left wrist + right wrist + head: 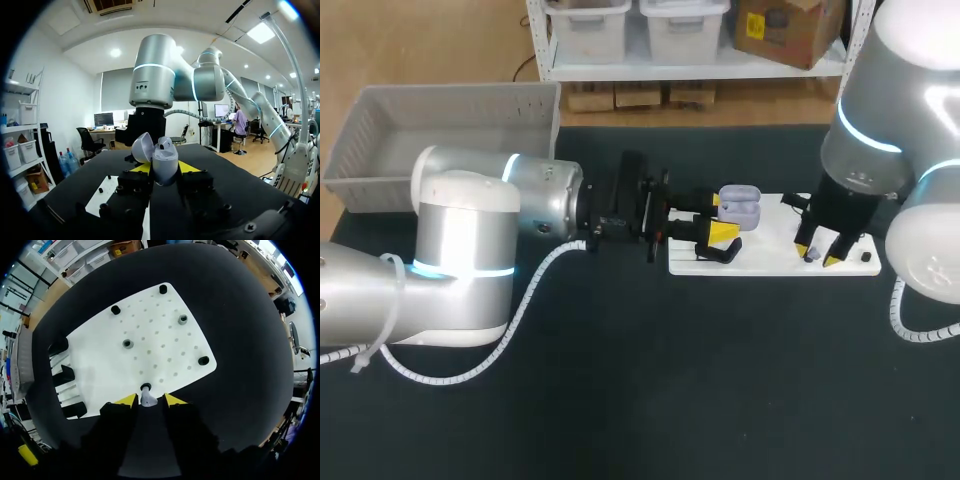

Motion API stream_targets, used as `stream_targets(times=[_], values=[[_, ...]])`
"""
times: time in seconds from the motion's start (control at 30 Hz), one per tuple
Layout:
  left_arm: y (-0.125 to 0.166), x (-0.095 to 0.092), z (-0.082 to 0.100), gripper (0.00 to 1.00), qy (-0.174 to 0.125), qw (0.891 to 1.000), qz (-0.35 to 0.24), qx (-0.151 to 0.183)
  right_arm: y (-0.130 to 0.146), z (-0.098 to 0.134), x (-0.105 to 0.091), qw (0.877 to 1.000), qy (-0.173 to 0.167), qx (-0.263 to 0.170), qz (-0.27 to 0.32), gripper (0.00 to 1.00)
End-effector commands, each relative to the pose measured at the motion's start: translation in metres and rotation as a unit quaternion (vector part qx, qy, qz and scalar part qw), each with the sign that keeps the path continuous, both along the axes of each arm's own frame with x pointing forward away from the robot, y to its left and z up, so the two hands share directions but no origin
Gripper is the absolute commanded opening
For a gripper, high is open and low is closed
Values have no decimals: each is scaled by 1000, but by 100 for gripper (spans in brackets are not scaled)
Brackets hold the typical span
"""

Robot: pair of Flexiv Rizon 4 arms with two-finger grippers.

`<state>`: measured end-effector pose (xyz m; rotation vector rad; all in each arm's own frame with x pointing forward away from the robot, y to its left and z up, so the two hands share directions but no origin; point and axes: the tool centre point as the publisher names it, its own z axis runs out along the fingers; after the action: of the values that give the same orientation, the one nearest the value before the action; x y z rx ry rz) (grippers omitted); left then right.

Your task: Pick up each earbud case from the left stands, insert the matching earbuds, close the lid, and place the case in the box.

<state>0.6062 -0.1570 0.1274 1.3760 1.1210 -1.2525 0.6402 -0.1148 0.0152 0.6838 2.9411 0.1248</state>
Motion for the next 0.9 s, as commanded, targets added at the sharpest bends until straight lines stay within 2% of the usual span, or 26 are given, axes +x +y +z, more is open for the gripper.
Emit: stream_targets(times=[0.03,0.67,0.77,0.83,0.9], values=[[0,-1,-1,0,-1,1000,2,-1,-1,0,0,1000,-3,-1,-2,29],[0,-1,-1,0,-1,1000,2,-1,1,-6,5,1000,3,3,3,23],[0,-1,-1,0,-1,1000,2,-1,1,-7,7,1000,4,4,3,16],[0,-1,-1,0,-1,1000,2,-1,1,-7,7,1000,4,4,1,0],[0,-1,-1,0,-1,1000,2,-1,1,-7,7,1000,5,3,1,0]])
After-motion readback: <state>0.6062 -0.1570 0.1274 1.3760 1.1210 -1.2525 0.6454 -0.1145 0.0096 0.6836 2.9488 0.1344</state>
